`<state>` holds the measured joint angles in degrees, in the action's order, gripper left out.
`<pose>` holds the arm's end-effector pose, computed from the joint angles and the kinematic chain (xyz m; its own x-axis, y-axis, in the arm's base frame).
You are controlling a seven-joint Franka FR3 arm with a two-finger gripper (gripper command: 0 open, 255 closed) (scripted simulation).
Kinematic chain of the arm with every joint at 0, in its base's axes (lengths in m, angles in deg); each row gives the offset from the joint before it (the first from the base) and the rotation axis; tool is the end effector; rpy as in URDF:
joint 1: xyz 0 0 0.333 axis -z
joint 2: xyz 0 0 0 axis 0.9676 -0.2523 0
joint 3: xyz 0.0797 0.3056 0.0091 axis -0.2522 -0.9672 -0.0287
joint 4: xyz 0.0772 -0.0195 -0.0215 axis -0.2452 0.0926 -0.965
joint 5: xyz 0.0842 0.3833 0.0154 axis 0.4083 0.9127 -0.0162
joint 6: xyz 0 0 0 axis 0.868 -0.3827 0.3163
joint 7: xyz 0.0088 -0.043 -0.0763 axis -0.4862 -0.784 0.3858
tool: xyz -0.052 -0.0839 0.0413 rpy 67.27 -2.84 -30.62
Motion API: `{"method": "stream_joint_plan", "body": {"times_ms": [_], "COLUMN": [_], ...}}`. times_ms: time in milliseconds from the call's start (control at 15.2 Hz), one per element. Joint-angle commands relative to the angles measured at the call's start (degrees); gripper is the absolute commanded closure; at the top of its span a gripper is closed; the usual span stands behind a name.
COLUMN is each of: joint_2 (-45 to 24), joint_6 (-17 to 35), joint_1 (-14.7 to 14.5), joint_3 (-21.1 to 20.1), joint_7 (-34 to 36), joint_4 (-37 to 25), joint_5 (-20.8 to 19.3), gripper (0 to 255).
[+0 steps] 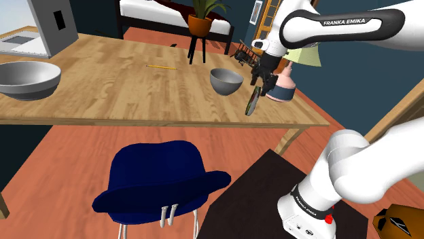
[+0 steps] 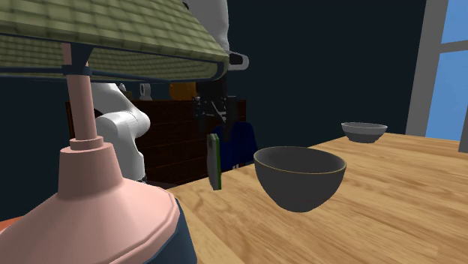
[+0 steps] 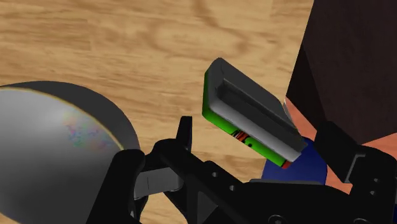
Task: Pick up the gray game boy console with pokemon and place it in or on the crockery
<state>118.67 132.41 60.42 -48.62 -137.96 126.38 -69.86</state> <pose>0.3951 -0.1112 0.4954 0.4837 0.8752 0.0116 0.8749 -0.4838 0.0204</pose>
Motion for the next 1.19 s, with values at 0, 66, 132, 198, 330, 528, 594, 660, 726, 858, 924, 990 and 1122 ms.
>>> {"method": "stream_joint_plan", "body": {"times_ms": [0, 66, 132, 198, 330, 528, 594, 660, 726, 858, 924, 990, 1122], "joint_2": [-0.41, -0.60, -0.72, -0.71, -0.72, -0.72, -0.72, -0.72, -0.72, -0.71, -0.67, -0.53, -0.48], "joint_6": [1.70, 2.51, 2.98, 2.98, 2.98, 2.98, 2.97, 2.97, 2.97, 2.98, 2.98, 2.91, 2.96], "joint_1": [-0.02, 0.00, 0.01, 0.01, 0.01, 0.01, 0.00, 0.00, 0.00, 0.00, 0.00, 0.04, 0.04], "joint_3": [0.38, 0.55, 0.65, 0.64, 0.65, 0.65, 0.65, 0.65, 0.65, 0.64, 0.61, 0.57, 0.52], "joint_7": [-0.16, -0.17, -0.17, -0.17, -0.17, -0.17, -0.17, -0.17, -0.17, -0.16, -0.12, -0.10, -0.03], "joint_4": [1.27, 1.90, 2.25, 2.25, 2.25, 2.25, 2.24, 2.24, 2.24, 2.26, 2.31, 2.37, 2.48], "joint_5": [-0.16, -0.23, -0.27, -0.27, -0.27, -0.27, -0.27, -0.27, -0.27, -0.27, -0.27, -0.31, -0.31], "gripper": [0, 0, 0, 0, 0, 0, 0, 255, 255, 255, 255, 255, 255]}}
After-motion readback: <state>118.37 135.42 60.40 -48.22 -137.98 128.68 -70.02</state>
